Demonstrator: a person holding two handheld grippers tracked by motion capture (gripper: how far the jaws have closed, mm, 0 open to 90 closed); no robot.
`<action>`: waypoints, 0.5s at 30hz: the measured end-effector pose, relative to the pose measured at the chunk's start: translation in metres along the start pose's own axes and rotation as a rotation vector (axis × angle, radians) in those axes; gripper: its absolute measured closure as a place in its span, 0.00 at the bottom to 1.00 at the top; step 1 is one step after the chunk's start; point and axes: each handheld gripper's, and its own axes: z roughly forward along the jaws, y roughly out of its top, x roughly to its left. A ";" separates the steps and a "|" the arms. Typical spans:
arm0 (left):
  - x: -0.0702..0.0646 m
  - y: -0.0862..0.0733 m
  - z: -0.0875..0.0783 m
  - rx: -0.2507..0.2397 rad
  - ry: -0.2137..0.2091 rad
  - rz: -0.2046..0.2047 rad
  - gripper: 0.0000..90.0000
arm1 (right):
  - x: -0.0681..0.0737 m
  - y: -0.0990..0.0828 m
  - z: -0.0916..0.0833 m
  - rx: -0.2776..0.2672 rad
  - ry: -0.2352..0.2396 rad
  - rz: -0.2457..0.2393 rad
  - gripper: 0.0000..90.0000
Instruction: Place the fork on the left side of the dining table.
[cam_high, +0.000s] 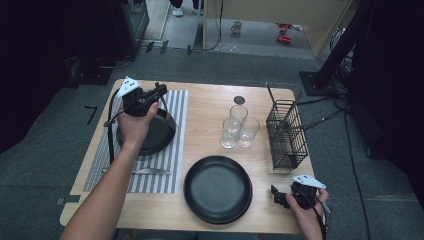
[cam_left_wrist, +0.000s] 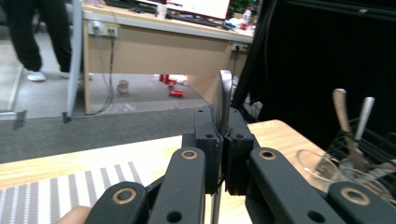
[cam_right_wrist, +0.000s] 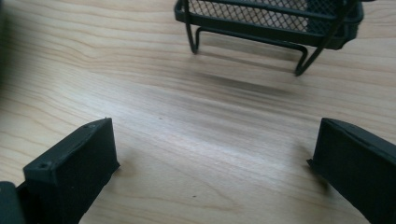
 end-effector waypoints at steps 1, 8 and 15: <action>0.002 0.000 0.001 -0.005 0.004 -0.008 0.98 | 0.000 0.000 0.001 0.005 -0.014 -0.011 0.00; 0.011 -0.001 0.011 -0.034 0.027 -0.030 0.98 | -0.001 0.001 0.002 0.008 -0.016 -0.020 0.00; 0.017 -0.001 0.021 -0.069 0.050 -0.066 0.98 | -0.001 0.001 0.002 0.008 -0.016 -0.021 0.00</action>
